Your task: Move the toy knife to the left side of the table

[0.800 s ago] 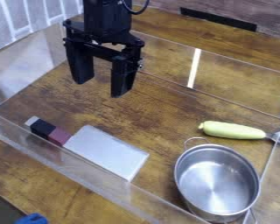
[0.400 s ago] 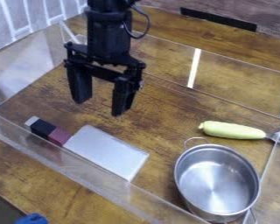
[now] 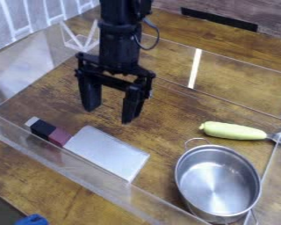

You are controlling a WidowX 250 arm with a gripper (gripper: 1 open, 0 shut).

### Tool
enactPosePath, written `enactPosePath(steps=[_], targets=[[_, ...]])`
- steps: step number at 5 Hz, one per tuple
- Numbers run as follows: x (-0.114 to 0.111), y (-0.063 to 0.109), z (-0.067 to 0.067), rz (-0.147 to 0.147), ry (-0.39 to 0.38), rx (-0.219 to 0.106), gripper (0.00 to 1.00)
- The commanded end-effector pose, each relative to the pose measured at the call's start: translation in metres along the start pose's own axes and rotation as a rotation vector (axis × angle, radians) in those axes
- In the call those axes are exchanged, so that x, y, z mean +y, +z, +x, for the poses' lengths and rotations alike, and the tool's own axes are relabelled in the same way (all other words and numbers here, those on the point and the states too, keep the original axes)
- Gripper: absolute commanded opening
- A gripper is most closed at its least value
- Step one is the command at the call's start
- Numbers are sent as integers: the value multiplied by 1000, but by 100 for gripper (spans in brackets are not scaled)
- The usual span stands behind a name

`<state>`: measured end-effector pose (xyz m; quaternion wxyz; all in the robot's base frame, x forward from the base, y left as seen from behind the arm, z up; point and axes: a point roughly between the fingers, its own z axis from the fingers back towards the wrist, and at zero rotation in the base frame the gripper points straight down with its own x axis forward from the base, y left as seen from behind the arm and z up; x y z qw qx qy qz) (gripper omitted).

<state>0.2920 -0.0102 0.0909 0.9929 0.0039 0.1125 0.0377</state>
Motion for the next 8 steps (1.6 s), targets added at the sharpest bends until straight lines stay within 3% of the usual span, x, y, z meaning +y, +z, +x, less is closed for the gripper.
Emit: enactPosePath(steps=[1, 3, 4, 5, 7, 8], targets=[[-12, 15, 7, -3, 63, -43, 100], [-20, -3, 6, -27, 246, 11, 100], [-46, 1, 13, -61, 413, 3, 100], [-79, 12, 28, -91, 499, -33, 100], [-141, 36, 56, -183, 671, -96, 100], [-156, 43, 66, -216, 753, -115, 100]])
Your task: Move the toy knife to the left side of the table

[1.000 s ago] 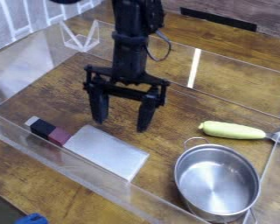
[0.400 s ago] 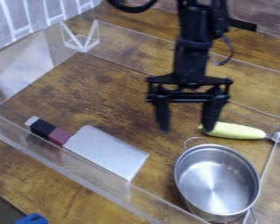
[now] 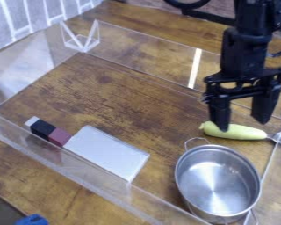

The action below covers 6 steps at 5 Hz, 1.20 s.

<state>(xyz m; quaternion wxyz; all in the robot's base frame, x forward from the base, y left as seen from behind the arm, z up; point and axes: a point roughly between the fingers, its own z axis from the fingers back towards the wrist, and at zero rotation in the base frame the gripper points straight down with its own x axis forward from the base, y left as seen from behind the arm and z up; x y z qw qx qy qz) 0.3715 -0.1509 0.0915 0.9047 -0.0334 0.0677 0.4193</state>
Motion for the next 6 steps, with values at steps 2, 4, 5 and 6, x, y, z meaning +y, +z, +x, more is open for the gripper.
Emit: enactPosePath(steps=[2, 4, 5, 6], targets=[[-45, 5, 24, -66, 8, -54, 100], [-47, -24, 48, -52, 185, -76, 100], [-46, -26, 49, -37, 164, -79, 100], [-49, -27, 44, -29, 140, -82, 0]])
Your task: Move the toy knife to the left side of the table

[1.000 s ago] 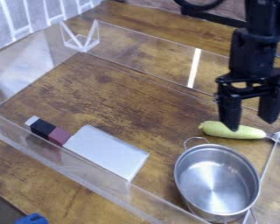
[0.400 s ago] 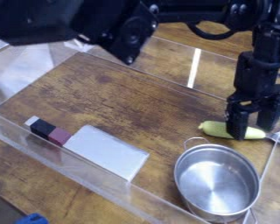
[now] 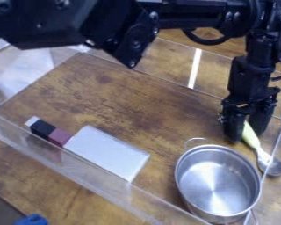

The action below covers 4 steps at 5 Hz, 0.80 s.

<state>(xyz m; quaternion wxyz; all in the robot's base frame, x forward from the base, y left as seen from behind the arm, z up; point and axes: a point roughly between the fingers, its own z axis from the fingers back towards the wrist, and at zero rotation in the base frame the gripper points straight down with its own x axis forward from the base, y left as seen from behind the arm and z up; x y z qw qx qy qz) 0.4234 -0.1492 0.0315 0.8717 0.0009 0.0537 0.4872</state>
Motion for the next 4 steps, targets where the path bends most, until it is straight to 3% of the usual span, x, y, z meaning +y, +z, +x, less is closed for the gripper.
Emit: enactPosePath(steps=[1, 2, 4], targets=[[-13, 38, -1, -62, -17, -30, 0], [-19, 56, -2, -54, -17, -45, 0], [-19, 49, 3, -42, 21, -48, 0]])
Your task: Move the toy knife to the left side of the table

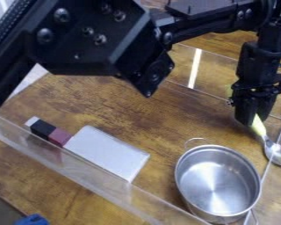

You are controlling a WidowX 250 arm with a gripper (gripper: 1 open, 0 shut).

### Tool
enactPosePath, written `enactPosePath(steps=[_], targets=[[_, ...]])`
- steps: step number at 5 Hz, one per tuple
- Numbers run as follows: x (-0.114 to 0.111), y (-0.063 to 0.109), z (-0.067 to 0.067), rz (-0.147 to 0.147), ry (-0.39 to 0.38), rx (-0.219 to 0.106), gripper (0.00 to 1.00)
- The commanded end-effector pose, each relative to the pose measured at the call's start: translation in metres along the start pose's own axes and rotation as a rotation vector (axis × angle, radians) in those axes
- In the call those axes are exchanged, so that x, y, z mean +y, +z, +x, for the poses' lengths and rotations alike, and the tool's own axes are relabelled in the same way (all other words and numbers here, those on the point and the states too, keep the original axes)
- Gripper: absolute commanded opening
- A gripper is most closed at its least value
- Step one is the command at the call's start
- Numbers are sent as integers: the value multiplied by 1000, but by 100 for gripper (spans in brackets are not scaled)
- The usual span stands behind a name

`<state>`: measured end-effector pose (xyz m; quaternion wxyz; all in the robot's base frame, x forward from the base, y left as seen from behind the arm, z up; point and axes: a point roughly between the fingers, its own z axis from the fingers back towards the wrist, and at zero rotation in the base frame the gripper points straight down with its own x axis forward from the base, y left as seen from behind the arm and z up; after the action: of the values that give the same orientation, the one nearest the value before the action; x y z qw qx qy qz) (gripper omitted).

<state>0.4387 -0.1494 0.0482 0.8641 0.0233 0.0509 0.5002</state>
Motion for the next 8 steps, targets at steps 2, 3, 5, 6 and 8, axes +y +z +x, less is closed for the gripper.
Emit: enactPosePath(steps=[2, 3, 5, 6, 8], targets=[[7, 29, 4, -63, -17, -33, 0], [24, 45, 14, -74, -24, -2, 0], [36, 92, 24, -115, 44, 60, 0], [42, 114, 19, -116, -45, 77, 0], [73, 143, 27, -146, -95, 122, 0]])
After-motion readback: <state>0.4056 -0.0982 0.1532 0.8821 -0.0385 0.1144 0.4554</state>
